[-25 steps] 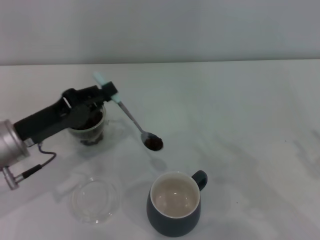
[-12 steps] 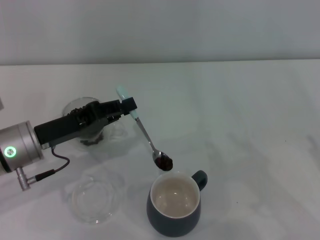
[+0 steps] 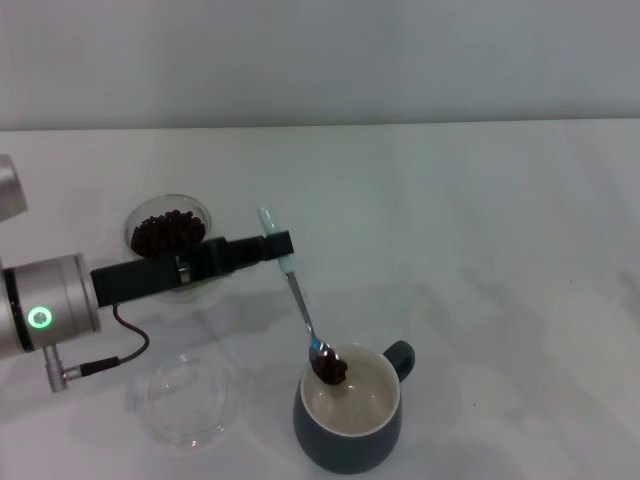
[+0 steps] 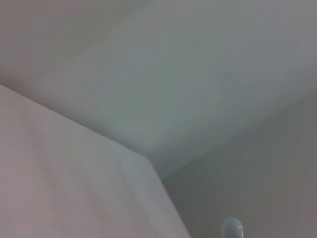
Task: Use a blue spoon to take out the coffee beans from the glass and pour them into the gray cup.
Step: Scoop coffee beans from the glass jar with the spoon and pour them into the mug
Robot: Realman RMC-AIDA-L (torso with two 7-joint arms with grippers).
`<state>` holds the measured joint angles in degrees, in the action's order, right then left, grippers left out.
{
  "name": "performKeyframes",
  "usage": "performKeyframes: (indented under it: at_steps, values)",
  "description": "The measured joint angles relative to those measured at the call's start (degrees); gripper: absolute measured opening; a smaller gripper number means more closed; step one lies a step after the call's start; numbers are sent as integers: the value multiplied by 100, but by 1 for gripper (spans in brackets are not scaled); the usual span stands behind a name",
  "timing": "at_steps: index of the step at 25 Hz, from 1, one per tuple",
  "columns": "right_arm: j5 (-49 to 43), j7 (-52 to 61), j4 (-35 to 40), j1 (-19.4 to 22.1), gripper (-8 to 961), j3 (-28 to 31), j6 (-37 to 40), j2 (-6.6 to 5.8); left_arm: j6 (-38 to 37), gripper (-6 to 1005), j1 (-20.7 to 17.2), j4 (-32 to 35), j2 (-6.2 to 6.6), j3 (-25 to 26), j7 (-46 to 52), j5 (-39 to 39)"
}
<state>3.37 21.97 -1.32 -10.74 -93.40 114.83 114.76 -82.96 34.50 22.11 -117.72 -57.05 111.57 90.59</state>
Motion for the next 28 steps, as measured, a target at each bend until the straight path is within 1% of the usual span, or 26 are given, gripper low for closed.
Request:
performKeyframes:
  at_steps: [1,2,3,11,12,17,24,28]
  values:
    - [-3,0,0,5,591,1,0,2,0,170,1,92,-26,0,-47,115]
    - [-7,0,0,10,591,0,0,4,0,170,1,92,-26,0,-47,115]
    - [-13,0,0,12,591,-2,0,6,0,171,14,210,-63,1,-144,291]
    - [-47,60,-18,46,591,-39,45,20,8,174,168,276,-75,-33,-512,469]
    - [-49,74,-17,48,591,-39,48,20,8,174,230,372,-81,-179,-581,473]
    - [-56,82,-1,47,591,-46,20,20,34,176,384,509,-112,-487,-711,475]
    - [-64,104,-8,49,590,-54,14,26,111,178,515,537,-113,-518,-960,496]
    - [-65,162,-4,50,590,-96,41,28,154,180,528,722,-111,-611,-980,505]
